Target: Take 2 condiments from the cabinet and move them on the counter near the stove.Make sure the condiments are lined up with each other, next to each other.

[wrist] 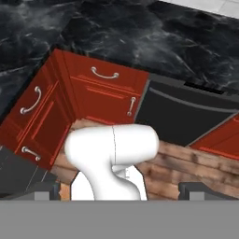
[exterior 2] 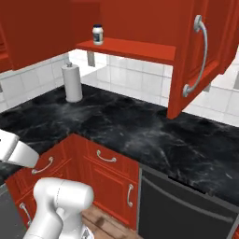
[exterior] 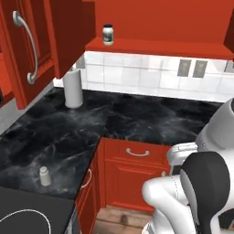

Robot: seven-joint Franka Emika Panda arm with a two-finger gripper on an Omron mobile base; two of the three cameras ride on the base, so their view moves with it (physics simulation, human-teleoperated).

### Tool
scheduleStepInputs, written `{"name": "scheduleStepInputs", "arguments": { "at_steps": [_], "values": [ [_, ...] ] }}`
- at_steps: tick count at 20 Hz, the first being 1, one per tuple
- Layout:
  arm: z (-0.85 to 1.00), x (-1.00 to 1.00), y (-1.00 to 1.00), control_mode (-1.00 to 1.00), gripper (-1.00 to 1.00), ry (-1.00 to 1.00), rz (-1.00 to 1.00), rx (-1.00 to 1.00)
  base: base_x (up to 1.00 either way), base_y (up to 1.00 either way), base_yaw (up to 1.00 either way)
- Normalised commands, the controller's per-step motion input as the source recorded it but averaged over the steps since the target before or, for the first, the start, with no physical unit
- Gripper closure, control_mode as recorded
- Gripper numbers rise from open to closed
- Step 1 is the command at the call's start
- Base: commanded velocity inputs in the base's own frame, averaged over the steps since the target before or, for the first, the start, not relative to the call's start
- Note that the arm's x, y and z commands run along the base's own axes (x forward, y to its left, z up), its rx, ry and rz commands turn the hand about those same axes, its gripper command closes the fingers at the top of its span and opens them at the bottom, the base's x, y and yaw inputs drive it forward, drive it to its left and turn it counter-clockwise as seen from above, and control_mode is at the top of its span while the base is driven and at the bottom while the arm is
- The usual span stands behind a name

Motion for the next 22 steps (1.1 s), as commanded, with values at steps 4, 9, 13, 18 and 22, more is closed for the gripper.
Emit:
{"name": "scheduleStepInputs", "arguments": {
  "at_steps": [4, 9, 13, 18, 22],
  "values": [
    [0.00, 0.00, 0.00, 1.00, -1.00, 0.00, 0.00, 0.00, 0.55, 0.02, -0.44],
    [0.00, 0.00, 0.00, 1.00, -1.00, 0.00, 0.00, 0.00, 0.58, 0.22, -0.39],
    [0.00, 0.00, 0.00, 1.00, -1.00, 0.00, 0.00, 0.00, 0.63, 0.31, -0.29],
    [0.00, 0.00, 0.00, 1.00, -1.00, 0.00, 0.00, 0.00, 0.64, 0.39, -0.18],
    [0.00, 0.00, 0.00, 1.00, -1.00, 0.00, 0.00, 0.00, 0.69, 0.30, -0.11]
  ]
}}
